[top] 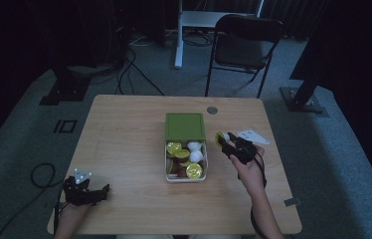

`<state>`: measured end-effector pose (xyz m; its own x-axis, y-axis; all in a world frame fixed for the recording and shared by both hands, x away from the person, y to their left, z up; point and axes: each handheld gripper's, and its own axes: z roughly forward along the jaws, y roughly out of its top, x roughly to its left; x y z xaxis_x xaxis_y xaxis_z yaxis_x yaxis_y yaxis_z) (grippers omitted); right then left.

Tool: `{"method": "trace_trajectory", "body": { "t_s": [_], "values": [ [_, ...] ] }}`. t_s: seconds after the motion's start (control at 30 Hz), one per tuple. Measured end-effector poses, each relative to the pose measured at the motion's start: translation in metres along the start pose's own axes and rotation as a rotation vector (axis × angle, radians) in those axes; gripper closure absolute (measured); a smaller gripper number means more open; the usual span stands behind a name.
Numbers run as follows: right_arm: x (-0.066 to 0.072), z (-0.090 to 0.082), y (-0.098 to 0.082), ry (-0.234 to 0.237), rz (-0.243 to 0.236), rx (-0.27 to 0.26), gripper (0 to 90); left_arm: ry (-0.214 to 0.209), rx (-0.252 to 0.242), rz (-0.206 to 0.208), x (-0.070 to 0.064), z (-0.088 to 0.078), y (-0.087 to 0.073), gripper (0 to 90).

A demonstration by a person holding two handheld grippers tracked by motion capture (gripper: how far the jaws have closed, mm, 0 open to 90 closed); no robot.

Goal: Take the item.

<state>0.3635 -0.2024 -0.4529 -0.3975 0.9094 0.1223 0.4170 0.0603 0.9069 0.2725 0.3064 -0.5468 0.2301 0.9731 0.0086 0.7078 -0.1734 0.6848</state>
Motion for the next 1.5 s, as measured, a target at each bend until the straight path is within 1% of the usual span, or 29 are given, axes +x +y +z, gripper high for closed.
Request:
{"method": "trace_trajectory", "body": {
  "t_s": [0.07,0.1,0.13,0.17,0.2,0.23,0.27,0.5,0.57,0.63,0.67,0.7,0.77,0.8,0.87,0.9,0.93,0.97,1.0,1.03,1.07,1.13,1.17,1.2,1.23,1.27,1.3,1.4,1.5],
  "values": [
    [-0.002,0.002,-0.001,-0.001,0.005,-0.001,56.4,0.000,0.000,0.000,0.000,0.000,0.000,0.4],
    [-0.003,0.004,-0.002,-0.013,0.003,-0.003,56.4,0.000,0.000,0.000,0.000,0.000,0.000,0.4],
    [-0.003,0.004,-0.002,-0.013,0.003,-0.003,56.3,0.000,0.000,0.000,0.000,0.000,0.000,0.4],
    [-0.007,0.010,-0.004,-0.024,0.013,0.001,56.4,0.000,0.000,0.000,0.000,0.000,0.000,0.4],
    [-0.010,0.014,-0.005,-0.032,0.012,0.007,56.4,0.000,0.000,0.000,0.000,0.000,0.000,0.4],
    [-0.010,0.014,-0.005,-0.032,0.012,0.007,56.4,0.000,0.000,0.000,0.000,0.000,0.000,0.4],
    [-0.012,0.019,-0.005,-0.042,0.013,0.000,56.4,0.000,0.000,0.000,0.000,0.000,0.000,0.4],
    [-0.019,0.031,-0.009,-0.062,0.029,0.004,56.4,0.000,0.000,0.000,0.000,0.000,0.000,0.4],
    [-0.022,0.037,-0.011,-0.078,0.040,0.010,56.4,0.000,-0.001,0.000,0.000,0.000,0.000,0.4],
    [-0.024,0.039,-0.012,-0.083,0.045,0.012,56.4,0.000,0.000,0.000,0.000,0.000,0.000,0.4],
    [-0.025,0.041,-0.012,-0.090,0.044,0.015,56.4,0.000,0.000,0.000,0.000,0.000,0.000,0.4],
    [-0.028,0.045,-0.012,-0.108,0.038,0.024,56.4,0.000,0.000,0.000,0.000,0.000,0.000,0.4],
    [-0.030,0.047,-0.012,-0.113,0.042,0.027,56.4,0.000,0.000,0.000,0.000,0.000,0.000,0.4],
    [-0.033,0.052,-0.013,-0.119,0.055,0.030,56.4,0.000,0.000,0.000,0.000,0.000,0.000,0.4],
    [-0.035,0.054,-0.013,-0.121,0.061,0.031,56.4,0.000,0.000,0.000,0.000,0.000,0.000,0.4],
    [-0.040,0.058,-0.014,-0.133,0.066,0.035,56.4,0.000,0.000,0.000,0.000,0.000,0.000,0.4],
    [-0.042,0.060,-0.015,-0.131,0.078,0.028,56.4,0.000,0.000,0.000,0.000,0.000,0.000,0.4],
    [-0.042,0.060,-0.015,-0.131,0.078,0.028,56.4,0.000,0.000,-0.001,0.000,0.000,0.000,0.4],
    [-0.046,0.062,-0.016,-0.141,0.085,0.017,56.4,0.000,-0.001,-0.001,0.000,0.000,0.000,0.4],
    [-0.046,0.062,-0.016,-0.141,0.085,0.017,56.4,0.000,0.000,-0.001,0.000,0.000,0.000,0.4],
    [-0.048,0.063,-0.016,-0.136,0.095,0.014,56.4,0.000,0.000,0.000,0.000,0.000,0.000,0.4],
    [-0.051,0.067,-0.018,-0.146,0.097,0.023,56.4,0.000,0.000,0.000,0.000,0.000,0.000,0.4],
    [-0.052,0.069,-0.019,-0.137,0.104,0.038,56.4,0.000,0.000,0.000,0.000,0.000,0.000,0.4],
    [-0.054,0.071,-0.021,-0.123,0.112,0.040,56.3,0.000,0.000,0.000,0.000,0.000,0.000,0.4],
    [-0.054,0.073,-0.022,-0.132,0.101,0.046,56.4,0.000,0.000,0.000,0.000,0.000,0.000,0.4],
    [-0.056,0.074,-0.023,-0.136,0.103,0.061,56.4,0.000,0.000,0.000,0.000,0.000,0.000,0.3],
    [-0.057,0.076,-0.024,-0.134,0.111,0.063,56.4,0.000,-0.001,-0.001,0.000,0.000,0.000,0.4],
    [-0.060,0.081,-0.027,-0.150,0.116,0.081,56.4,0.000,0.000,0.000,0.000,0.000,0.000,0.4],
    [-0.061,0.085,-0.029,-0.157,0.111,0.103,56.4,0.000,0.000,0.000,0.000,0.000,0.000,0.4]
  ]
}}
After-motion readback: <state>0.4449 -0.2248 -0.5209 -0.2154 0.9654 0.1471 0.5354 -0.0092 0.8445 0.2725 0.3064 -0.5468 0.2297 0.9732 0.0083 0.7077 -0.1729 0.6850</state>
